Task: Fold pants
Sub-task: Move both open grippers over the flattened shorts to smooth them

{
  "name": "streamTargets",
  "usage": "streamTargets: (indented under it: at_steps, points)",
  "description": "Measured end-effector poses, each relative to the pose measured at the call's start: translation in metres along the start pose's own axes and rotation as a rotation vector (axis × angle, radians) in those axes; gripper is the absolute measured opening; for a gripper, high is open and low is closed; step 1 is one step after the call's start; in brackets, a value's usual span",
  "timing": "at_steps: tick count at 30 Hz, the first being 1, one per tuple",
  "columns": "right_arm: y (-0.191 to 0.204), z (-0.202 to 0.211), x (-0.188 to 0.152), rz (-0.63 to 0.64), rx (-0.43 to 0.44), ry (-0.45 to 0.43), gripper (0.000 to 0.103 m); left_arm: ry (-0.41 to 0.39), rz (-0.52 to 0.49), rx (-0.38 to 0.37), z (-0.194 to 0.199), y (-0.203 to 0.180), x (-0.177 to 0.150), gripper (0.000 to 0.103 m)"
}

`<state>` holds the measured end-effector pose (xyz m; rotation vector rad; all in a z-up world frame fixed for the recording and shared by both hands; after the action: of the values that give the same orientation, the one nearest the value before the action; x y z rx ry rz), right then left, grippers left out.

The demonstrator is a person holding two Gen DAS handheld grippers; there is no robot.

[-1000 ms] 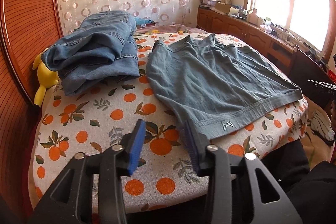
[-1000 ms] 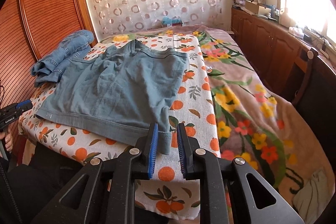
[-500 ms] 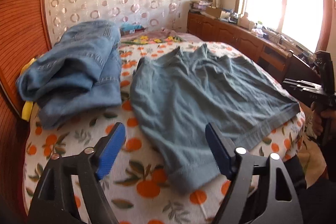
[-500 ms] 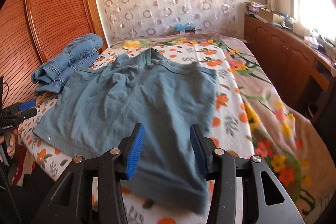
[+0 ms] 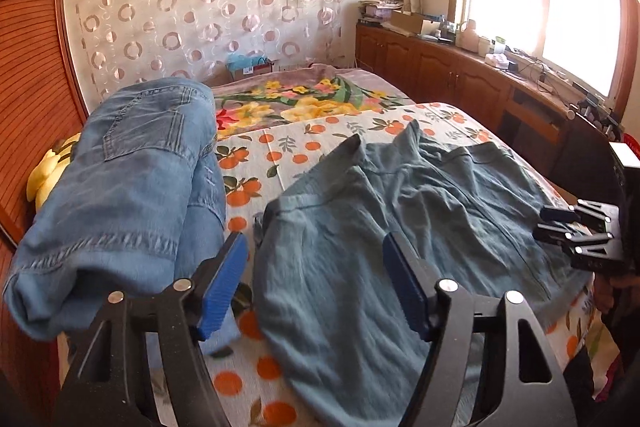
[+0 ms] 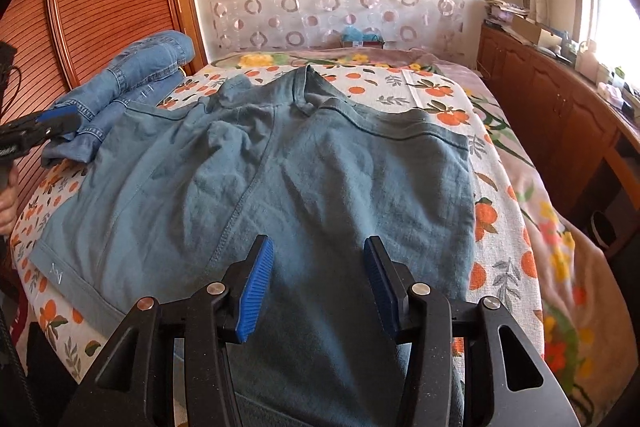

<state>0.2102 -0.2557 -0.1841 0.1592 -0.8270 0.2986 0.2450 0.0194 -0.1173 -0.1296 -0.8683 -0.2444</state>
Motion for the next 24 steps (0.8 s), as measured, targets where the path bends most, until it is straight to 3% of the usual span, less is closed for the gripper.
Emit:
streamTargets:
  at_steps: [1, 3, 5, 12, 15, 16, 18, 21, 24]
  points:
    - [0.000, -0.001, -0.001, -0.006, -0.005, 0.004, 0.049, 0.009, 0.003, 0.001, -0.006, 0.002, 0.002, 0.060]
    - [0.001, 0.000, -0.001, -0.005, -0.011, 0.007, 0.049, 0.035, 0.005, 0.010, -0.021, 0.006, 0.006, 0.057]
    - [0.000, 0.002, 0.001, -0.007, -0.017, -0.001, 0.049, 0.064, 0.003, 0.027, -0.036, 0.012, 0.008, 0.046]
    - [-0.001, 0.000, -0.002, -0.010, -0.019, 0.008, 0.049, 0.152, -0.032, 0.077, -0.071, 0.020, 0.005, 0.037]
    - [0.000, -0.002, -0.002, -0.001, -0.015, 0.020, 0.049, 0.162, -0.050, 0.097, -0.077, 0.021, 0.006, 0.021]
    - [-0.001, -0.002, -0.002, -0.001, -0.015, 0.021, 0.049, 0.163, -0.060, 0.100, -0.078, 0.021, 0.006, 0.009]
    - [-0.002, -0.002, -0.002, -0.001, -0.015, 0.021, 0.049, 0.154, -0.074, 0.123, -0.077, 0.023, 0.009, 0.006]
    - [-0.001, -0.003, -0.002, 0.000, -0.017, 0.022, 0.049, 0.059, -0.016, 0.201, -0.063, 0.044, 0.027, 0.005]
    - [-0.003, -0.002, -0.002, 0.002, -0.020, 0.022, 0.049, 0.073, -0.001, 0.211, -0.065, 0.052, 0.030, 0.005]
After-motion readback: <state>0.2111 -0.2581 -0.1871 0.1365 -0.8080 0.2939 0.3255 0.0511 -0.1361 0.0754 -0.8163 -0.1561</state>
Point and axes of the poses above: each gripper's, at about its wrist camera, not at the fingertips, and z roughly against the way its jaws point, y to its left, x to its top, the point moved 10 cm from there along -z, roughly the way its jaws point
